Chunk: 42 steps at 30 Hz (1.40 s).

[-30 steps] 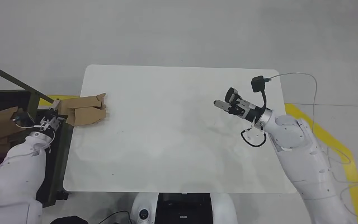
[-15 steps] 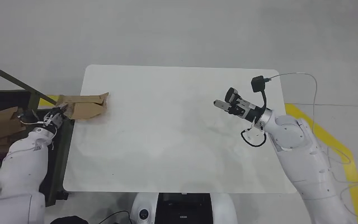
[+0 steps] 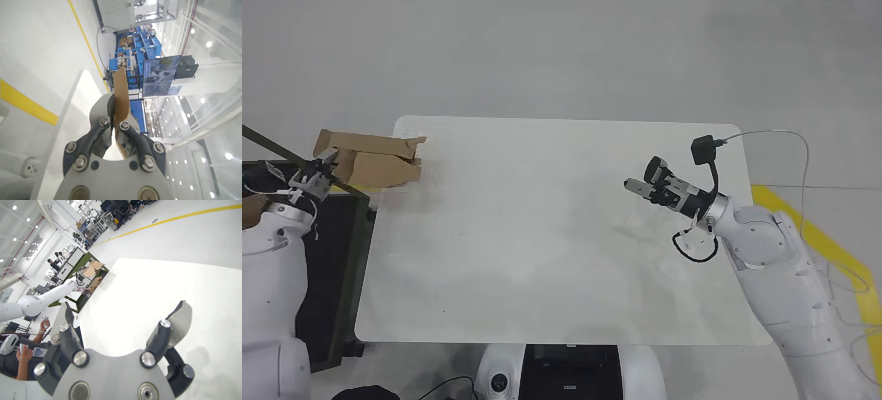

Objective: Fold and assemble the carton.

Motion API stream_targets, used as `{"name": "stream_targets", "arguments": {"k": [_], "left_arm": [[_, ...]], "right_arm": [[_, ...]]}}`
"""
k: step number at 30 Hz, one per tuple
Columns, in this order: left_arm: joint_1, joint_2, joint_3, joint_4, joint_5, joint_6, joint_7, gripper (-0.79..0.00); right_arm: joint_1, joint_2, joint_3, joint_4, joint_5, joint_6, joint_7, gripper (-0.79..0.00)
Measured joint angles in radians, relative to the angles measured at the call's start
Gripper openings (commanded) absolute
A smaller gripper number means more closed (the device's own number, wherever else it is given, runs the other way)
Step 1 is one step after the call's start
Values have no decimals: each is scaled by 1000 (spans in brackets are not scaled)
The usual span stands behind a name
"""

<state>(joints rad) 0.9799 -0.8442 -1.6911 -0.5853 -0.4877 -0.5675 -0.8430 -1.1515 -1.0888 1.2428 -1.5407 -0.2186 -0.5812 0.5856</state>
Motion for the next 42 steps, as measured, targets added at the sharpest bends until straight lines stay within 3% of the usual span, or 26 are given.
{"name": "stream_targets", "arguments": {"k": [8, 15, 24, 30, 42], "left_arm": [[-32, -18, 66, -215, 36, 54, -1, -785], [-97, -53, 209, -366, 95, 101, -1, -785], [-198, -108, 389, -403, 81, 132, -22, -785], [-229, -142, 500, -446, 92, 124, -57, -785], [-241, -175, 603, -496, 98, 62, -137, -785]], "right_arm": [[0, 0, 0, 0, 0, 0, 0, 0], [0, 0, 0, 0, 0, 0, 0, 0], [0, 0, 0, 0, 0, 0, 0, 0], [0, 0, 0, 0, 0, 0, 0, 0], [0, 0, 0, 0, 0, 0, 0, 0]]}}
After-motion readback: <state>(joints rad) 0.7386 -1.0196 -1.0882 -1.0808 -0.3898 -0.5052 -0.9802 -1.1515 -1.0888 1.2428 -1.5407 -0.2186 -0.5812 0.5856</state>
